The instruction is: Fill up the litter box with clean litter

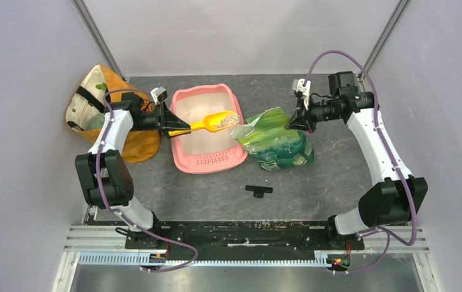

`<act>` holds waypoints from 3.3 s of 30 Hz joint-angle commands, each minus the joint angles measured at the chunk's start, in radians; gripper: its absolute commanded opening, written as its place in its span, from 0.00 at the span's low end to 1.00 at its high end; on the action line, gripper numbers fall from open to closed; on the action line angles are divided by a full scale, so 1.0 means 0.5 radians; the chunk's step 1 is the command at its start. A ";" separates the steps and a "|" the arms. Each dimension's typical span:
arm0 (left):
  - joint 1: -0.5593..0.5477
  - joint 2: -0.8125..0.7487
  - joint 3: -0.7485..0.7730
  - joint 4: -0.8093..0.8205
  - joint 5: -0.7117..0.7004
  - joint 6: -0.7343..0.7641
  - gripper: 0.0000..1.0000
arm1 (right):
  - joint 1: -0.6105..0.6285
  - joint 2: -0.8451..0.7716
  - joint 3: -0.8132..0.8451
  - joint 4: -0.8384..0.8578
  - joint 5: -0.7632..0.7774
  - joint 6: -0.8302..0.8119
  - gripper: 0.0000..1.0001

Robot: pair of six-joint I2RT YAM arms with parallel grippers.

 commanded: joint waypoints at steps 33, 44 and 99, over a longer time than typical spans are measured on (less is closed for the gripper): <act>-0.698 -0.437 0.647 -0.084 -2.598 0.273 0.02 | 0.008 -0.008 0.128 0.036 -0.048 -0.009 0.00; -0.695 -0.344 1.071 -0.413 -1.557 0.525 0.02 | 0.008 -0.039 0.117 -0.019 -0.042 -0.089 0.00; -1.513 1.024 1.322 -0.155 -1.788 -0.944 0.02 | -0.073 0.012 0.197 -0.261 -0.050 -0.336 0.00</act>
